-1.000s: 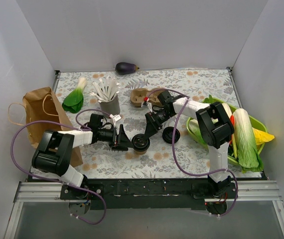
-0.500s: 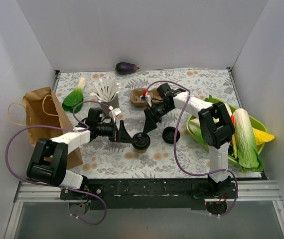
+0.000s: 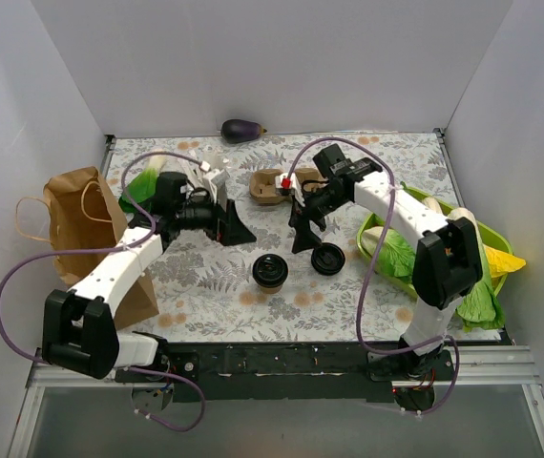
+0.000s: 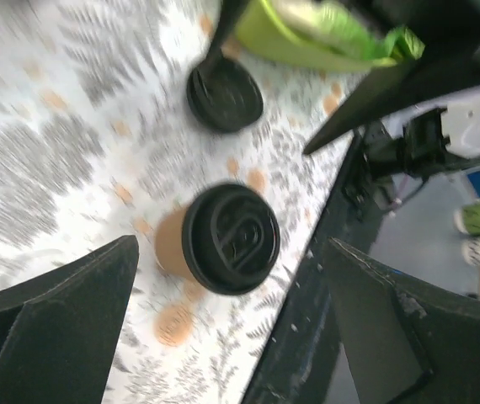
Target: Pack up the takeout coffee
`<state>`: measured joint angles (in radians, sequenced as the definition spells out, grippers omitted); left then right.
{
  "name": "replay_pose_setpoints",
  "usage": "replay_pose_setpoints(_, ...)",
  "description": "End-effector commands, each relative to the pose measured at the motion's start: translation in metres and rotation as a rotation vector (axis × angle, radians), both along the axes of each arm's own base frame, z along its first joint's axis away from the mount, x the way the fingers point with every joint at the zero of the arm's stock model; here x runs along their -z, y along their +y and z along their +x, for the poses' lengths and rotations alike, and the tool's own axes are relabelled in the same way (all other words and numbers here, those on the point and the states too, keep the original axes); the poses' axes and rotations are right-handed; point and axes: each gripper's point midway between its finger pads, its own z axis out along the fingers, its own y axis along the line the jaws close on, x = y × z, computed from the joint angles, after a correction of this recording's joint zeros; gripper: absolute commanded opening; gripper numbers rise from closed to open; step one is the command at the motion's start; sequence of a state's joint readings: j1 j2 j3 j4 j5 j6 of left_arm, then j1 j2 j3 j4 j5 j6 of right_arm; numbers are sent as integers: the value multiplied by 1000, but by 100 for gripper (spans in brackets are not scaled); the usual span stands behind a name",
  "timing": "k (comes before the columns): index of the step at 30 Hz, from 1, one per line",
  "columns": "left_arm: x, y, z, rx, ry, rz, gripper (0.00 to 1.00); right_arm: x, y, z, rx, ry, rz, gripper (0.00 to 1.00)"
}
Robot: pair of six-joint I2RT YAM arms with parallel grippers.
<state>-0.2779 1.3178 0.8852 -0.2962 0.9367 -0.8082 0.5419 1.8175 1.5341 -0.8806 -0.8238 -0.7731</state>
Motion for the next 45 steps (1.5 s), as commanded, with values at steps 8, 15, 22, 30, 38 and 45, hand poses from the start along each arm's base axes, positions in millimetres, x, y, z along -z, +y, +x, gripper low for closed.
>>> replay_pose_setpoints(8, -112, 60, 87, -341, -453, 285, 94, -60, 18, -9, -104, -496, 197, 98)
replay_pose_setpoints(15, -149, 60, 84, -420, -438, 127, 96, -26, 27, -47, -323, -470, 82, 95)
replay_pose_setpoints(22, -145, 96, 104, -536, -409, 121, 96, 12, 30, -56, -447, -427, 9, 98)
replay_pose_setpoints(30, -158, 158, 121, -689, -402, 140, 96, 6, 42, -48, -448, -433, 33, 98)
replay_pose_setpoints(38, -153, 155, 123, -677, -387, 118, 96, 11, 52, -57, -482, -420, 57, 96)
replay_pose_setpoints(45, -149, 155, 129, -676, -370, 109, 96, 19, 50, -62, -523, -410, 21, 95)
